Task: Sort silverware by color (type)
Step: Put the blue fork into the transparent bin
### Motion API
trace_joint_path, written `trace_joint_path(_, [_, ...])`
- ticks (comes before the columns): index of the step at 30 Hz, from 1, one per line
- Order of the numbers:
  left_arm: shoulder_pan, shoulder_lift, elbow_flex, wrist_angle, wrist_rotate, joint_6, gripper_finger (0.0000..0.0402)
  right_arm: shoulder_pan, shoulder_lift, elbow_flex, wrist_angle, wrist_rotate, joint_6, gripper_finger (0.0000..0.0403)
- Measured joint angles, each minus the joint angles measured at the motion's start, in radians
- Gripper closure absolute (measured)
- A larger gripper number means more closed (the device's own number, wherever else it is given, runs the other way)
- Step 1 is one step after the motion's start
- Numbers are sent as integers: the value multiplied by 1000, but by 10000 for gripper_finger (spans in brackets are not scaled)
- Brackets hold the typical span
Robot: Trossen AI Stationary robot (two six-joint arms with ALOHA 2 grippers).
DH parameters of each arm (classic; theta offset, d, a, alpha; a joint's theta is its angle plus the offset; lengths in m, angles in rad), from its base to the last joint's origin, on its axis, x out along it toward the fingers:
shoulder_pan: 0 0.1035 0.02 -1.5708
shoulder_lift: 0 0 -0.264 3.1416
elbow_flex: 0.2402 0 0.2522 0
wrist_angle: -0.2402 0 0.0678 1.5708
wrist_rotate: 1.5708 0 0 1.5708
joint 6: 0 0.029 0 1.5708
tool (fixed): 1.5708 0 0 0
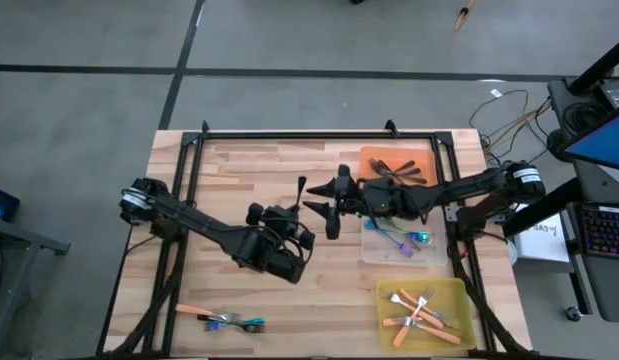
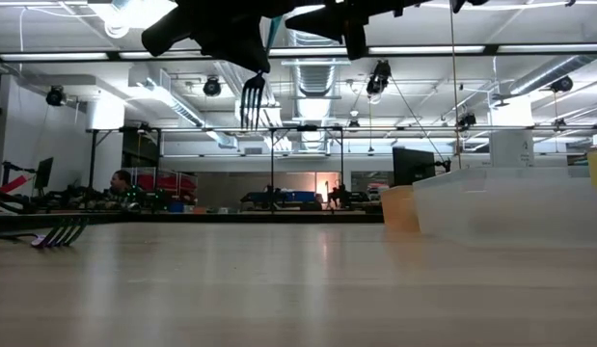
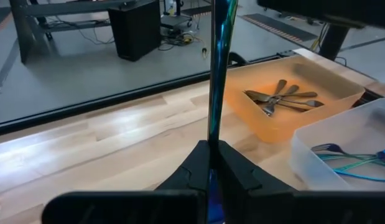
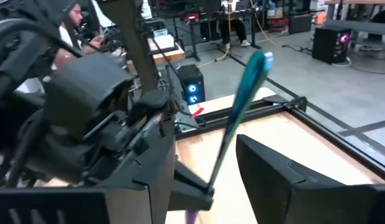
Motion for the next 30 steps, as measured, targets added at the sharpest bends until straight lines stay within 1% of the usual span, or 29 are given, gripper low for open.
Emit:
trace_joint_path(3, [0, 0, 0, 15, -1, 4, 401, -10, 0, 0, 0, 1, 0, 242])
trace_joint_path(6, [0, 0, 0, 52, -1, 45, 401, -14, 0, 0, 0, 1, 0, 243])
trace_joint_path(12, [2, 0, 0, 158, -1, 175, 401, -18, 0, 0, 0, 1, 0, 243])
trace_joint_path(16, [3, 0, -1, 161, -4, 182, 401, -18, 1, 0, 0, 1, 0, 249])
trace_joint_path(18, [3, 0, -1, 161, -4, 182, 401, -18, 1, 0, 0, 1, 0, 261])
trace_joint_path(20, [3, 0, -1, 161, -3, 184, 401, -21, 1, 0, 0, 1, 0, 283])
trace_joint_path(26, [4, 0, -1, 165, -3, 208, 401, -27, 1, 0, 1, -3, -14, 381])
trace_joint_path(30, [7, 0, -2, 170, -3, 225, 400, -26, 1, 0, 2, -7, -13, 392])
